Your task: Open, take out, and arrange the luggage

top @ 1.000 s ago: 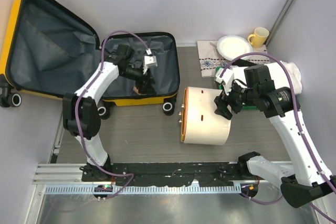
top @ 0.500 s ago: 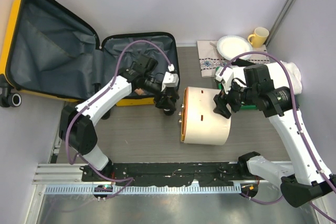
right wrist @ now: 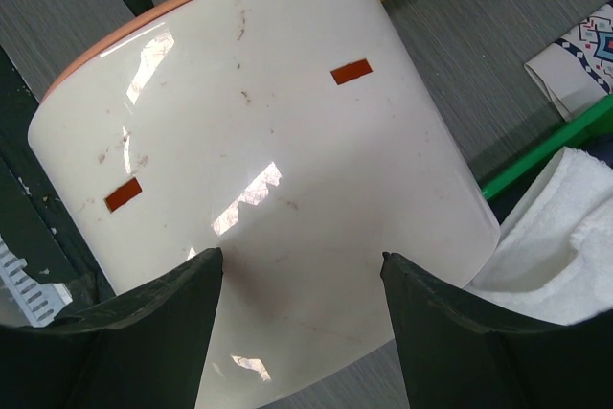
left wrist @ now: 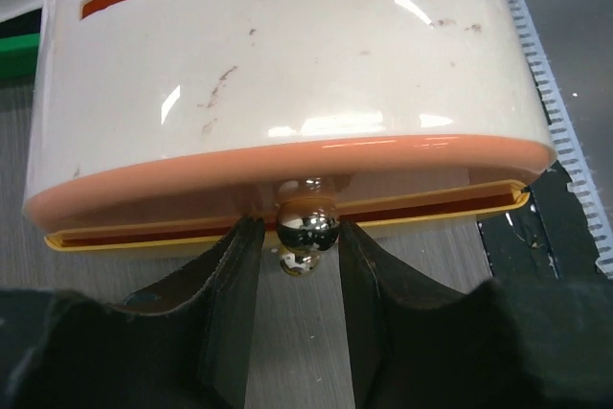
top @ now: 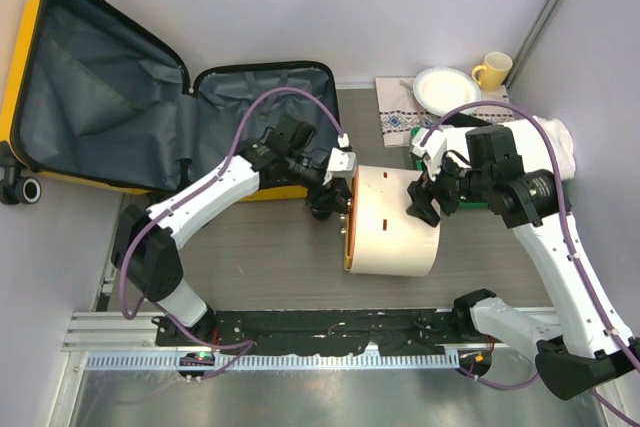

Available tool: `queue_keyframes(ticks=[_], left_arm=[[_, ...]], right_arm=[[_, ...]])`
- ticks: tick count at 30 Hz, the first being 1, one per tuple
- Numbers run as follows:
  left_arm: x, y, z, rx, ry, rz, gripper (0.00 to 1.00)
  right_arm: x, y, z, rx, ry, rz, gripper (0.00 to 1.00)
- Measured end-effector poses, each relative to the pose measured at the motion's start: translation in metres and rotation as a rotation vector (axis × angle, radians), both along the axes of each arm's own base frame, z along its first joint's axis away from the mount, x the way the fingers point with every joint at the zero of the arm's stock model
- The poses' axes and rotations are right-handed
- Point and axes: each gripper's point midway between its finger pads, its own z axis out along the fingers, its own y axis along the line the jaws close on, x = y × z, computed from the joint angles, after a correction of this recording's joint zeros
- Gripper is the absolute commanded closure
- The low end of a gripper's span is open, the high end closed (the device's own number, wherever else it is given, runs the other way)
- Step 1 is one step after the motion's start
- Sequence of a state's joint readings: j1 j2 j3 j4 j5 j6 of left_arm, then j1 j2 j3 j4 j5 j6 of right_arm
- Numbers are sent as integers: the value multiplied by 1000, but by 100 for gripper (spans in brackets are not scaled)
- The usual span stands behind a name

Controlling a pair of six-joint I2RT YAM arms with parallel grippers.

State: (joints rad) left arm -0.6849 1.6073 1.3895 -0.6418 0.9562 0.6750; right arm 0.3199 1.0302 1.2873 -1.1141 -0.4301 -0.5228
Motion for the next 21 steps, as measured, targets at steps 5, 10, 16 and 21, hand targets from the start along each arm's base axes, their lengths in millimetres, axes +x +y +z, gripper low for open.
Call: queue_keyframes(ticks=[5,10,16,21], left_arm=[[2,1,-4,5,8,56,84],[2,15,-7,26,-36,93,98],[8,48,-20,67,-46,152,61],[14,54,-22,79,-48,178,47]], right_arm=[[0,0,0,1,-4,0,28],[0,0,0,0,-4,1,28],[0,0,0,3,-8,2,29],[0,0,0,5,-10,4,29]])
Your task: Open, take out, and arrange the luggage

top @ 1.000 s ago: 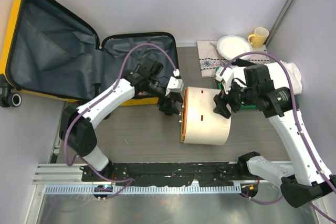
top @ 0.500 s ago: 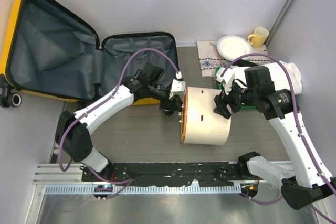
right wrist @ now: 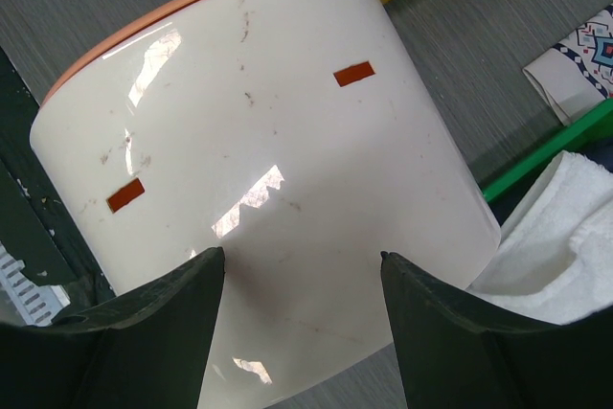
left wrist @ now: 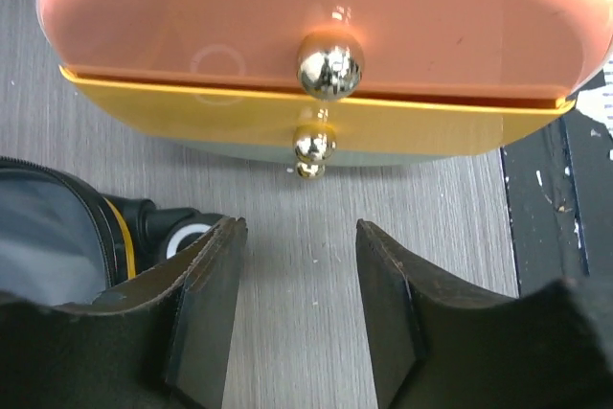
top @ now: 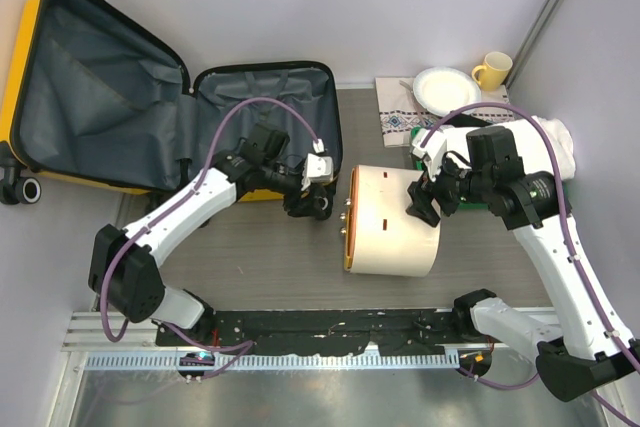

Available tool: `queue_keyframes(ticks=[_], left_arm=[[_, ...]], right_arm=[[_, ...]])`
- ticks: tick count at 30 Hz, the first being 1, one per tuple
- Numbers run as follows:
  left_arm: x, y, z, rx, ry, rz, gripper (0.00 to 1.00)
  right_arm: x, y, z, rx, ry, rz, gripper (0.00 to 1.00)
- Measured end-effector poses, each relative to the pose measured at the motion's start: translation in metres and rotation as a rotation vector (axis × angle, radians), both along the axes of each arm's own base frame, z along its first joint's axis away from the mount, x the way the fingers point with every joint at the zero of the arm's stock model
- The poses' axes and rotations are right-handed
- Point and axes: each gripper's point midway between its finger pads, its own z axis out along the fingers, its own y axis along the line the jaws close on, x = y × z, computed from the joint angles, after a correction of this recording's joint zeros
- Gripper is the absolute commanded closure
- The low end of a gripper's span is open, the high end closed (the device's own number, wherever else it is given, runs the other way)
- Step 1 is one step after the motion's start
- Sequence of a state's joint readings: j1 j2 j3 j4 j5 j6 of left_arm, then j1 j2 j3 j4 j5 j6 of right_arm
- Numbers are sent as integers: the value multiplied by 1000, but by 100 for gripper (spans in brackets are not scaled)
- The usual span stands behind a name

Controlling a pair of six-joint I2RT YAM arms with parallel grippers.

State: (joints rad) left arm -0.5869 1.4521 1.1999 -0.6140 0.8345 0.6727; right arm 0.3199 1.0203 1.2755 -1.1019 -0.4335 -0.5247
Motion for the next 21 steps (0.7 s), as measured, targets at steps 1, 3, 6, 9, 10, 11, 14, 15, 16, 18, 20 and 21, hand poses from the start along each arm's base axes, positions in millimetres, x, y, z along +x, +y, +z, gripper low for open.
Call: queue_keyframes(ticks=[1,3,6,9,10,11,14,15,16,18,20,21], left_arm=[[-1,-2,2,-7,7,3,47],[-1,-8,5,-22,8,3,47],[-4,-19,12,-50,9,-7,47],[-8,-33,18,-80,12,-20,47],[-9,-38,19,-88,15,-23,46],[-10,-41,20,-94,20,-22,47],[-11,-50,23,-113,25,-26,50],[-11,-53,24,-118,26,-27,51],[-11,-55,25,-123,29,-26,51],[-10,-58,28,-130,27,-27,56],[-9,-59,27,-131,31,-24,65],[-9,-59,27,-132,35,-21,73]], right_arm=[[0,0,0,1,-1,0,29],[0,0,0,2,-2,1,29],[0,0,0,3,-2,2,29],[0,1,0,4,-3,2,29],[0,1,0,4,-3,2,29],[0,1,0,5,-5,2,29],[0,1,0,7,-10,2,29],[0,1,0,7,-12,2,29],[0,1,0,7,-12,2,29],[0,1,0,7,-12,2,29],[0,1,0,7,-12,2,29],[0,1,0,7,-12,2,29]])
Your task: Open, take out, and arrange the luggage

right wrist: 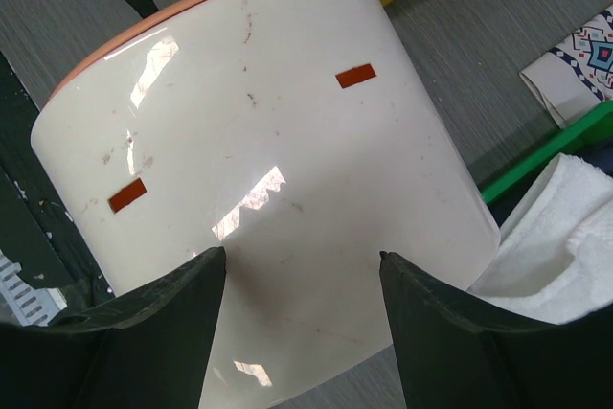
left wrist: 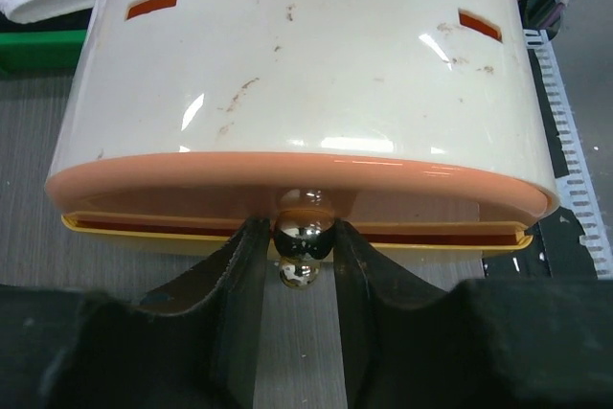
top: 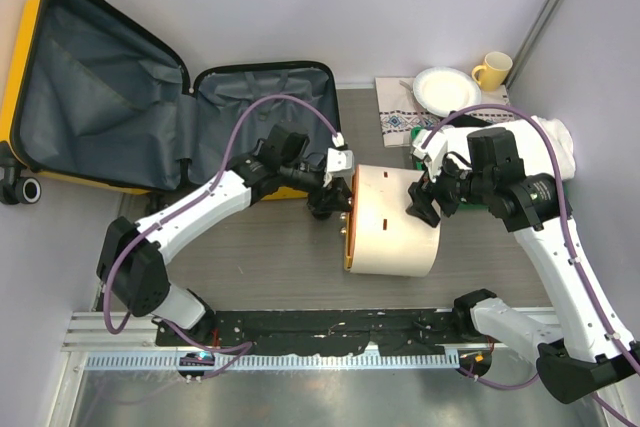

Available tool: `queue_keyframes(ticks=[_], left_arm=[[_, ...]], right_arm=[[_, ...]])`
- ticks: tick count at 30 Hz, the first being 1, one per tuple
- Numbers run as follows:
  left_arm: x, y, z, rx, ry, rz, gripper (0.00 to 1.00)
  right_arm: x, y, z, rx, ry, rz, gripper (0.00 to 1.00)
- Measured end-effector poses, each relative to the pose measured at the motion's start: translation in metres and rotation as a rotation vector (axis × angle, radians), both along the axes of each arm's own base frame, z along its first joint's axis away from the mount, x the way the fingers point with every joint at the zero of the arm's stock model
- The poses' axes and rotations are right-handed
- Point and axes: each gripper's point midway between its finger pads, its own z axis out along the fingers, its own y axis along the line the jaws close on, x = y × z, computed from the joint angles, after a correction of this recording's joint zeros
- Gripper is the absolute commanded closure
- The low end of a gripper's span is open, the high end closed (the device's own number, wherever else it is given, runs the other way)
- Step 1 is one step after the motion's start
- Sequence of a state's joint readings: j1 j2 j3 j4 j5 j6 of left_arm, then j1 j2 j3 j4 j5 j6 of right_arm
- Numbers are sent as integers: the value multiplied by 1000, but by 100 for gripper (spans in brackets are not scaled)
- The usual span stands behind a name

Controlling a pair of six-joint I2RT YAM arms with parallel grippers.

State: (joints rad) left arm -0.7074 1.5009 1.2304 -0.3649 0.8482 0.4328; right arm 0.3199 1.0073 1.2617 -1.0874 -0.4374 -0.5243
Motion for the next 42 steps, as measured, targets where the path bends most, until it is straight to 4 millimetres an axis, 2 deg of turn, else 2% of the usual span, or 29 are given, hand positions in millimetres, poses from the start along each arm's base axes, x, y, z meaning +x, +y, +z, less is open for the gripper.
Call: queue_keyframes(ticks=[2,3,6,11,16,17,18,19,21,25,27,29,32,35,40,42], left_arm=[[-2,0,0,0,13,-1,83],[-1,0,0,0,10,-1,91],[-1,1,0,2,-3,-5,100],[2,15,3,13,-47,-4,100],[4,49,1,51,-69,13,100],[5,57,0,61,-75,16,95],[5,62,-1,67,-80,15,75],[5,66,-1,73,-83,14,61],[5,70,-3,84,-89,12,44],[9,77,-7,113,-76,45,42],[15,85,-4,116,-55,73,37],[32,103,0,112,-32,150,34],[73,148,2,109,7,354,31],[112,186,-11,156,26,512,31],[170,202,-60,335,10,491,31],[182,208,-86,402,-2,458,28]], right_arm=[[0,0,0,-1,-2,-1,29],[1,0,0,-1,-5,0,29],[2,0,0,-4,-12,1,29],[2,-1,1,-7,-20,8,29],[1,-1,1,-8,-32,12,30],[1,-1,1,-8,-33,12,30],[1,-1,1,-8,-33,12,30],[1,-1,1,-8,-35,12,30],[1,-2,1,-8,-38,14,30],[1,-2,1,-10,-41,17,30],[1,-2,1,-10,-41,17,29],[1,-2,1,-10,-41,17,30],[0,-2,1,-10,-43,16,30],[0,-2,1,-10,-44,15,30],[0,-2,1,-6,-40,10,30],[0,-2,1,-6,-40,9,30]])
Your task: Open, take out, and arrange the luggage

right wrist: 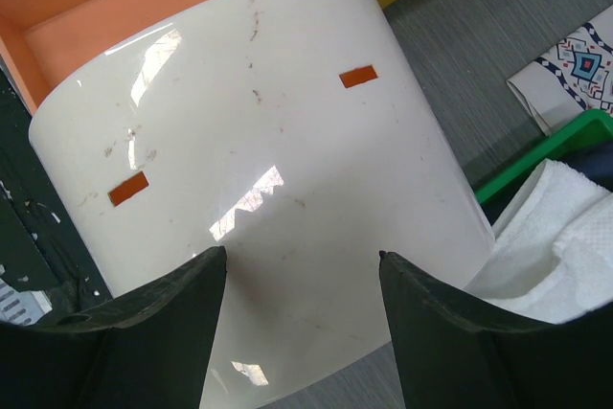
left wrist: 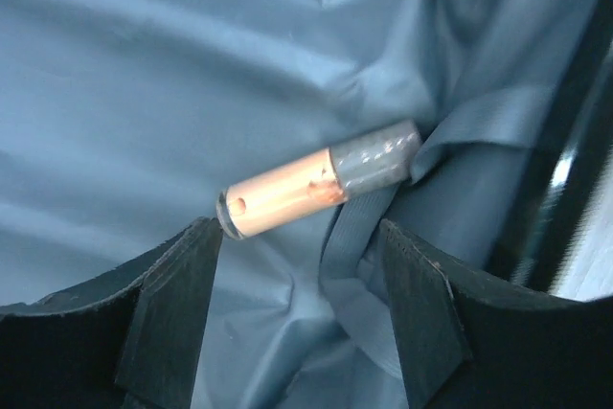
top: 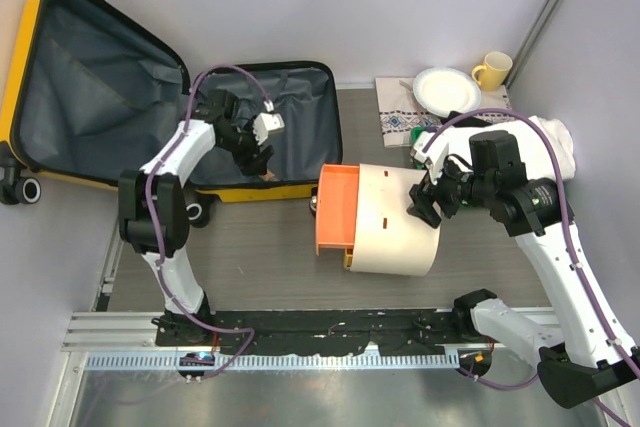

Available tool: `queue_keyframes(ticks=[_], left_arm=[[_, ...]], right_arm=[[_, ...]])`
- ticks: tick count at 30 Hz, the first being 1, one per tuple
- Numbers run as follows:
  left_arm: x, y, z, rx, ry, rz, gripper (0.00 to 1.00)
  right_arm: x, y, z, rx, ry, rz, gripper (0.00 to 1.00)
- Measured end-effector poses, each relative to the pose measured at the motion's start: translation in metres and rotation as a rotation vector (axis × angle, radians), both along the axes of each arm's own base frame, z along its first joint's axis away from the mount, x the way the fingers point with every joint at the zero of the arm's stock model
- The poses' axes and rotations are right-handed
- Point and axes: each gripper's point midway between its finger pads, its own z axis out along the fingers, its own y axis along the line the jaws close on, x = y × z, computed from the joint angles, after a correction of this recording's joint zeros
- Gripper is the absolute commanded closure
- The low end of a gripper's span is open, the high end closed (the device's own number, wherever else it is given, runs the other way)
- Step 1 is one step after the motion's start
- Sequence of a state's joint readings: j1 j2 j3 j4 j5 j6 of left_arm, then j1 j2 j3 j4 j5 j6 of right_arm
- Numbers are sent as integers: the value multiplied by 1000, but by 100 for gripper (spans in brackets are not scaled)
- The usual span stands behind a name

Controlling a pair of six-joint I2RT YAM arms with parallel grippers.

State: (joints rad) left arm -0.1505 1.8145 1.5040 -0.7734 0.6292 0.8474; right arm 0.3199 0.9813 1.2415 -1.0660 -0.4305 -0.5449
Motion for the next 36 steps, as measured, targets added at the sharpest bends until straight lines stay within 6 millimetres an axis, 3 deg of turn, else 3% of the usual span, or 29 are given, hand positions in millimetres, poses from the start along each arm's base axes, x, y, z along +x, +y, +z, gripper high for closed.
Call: queue_keyframes(ticks=[3,10,13,14,16,17,21,22,31,36], left_arm=[[4,12,-36,100,13,-60,28],[8,12,-73,199,14,-216,27],[7,4,-87,212,17,-262,35],[8,4,-92,219,18,-272,43],[12,2,-93,222,21,-268,54],[17,1,-92,220,13,-261,66],[38,2,-90,189,-15,-190,87],[40,3,-90,176,-10,-166,100],[49,13,-82,97,49,-4,100],[50,2,-49,-5,148,147,100]], right_arm=[[0,0,0,2,3,-4,30],[0,0,0,3,6,-9,30],[0,0,0,4,8,-11,29],[0,0,0,4,9,-12,30],[0,0,0,4,9,-12,30],[0,0,0,4,10,-12,30],[0,0,0,3,18,-15,30],[0,0,0,3,19,-16,30],[0,0,0,3,20,-18,30],[0,0,0,3,20,-18,30]])
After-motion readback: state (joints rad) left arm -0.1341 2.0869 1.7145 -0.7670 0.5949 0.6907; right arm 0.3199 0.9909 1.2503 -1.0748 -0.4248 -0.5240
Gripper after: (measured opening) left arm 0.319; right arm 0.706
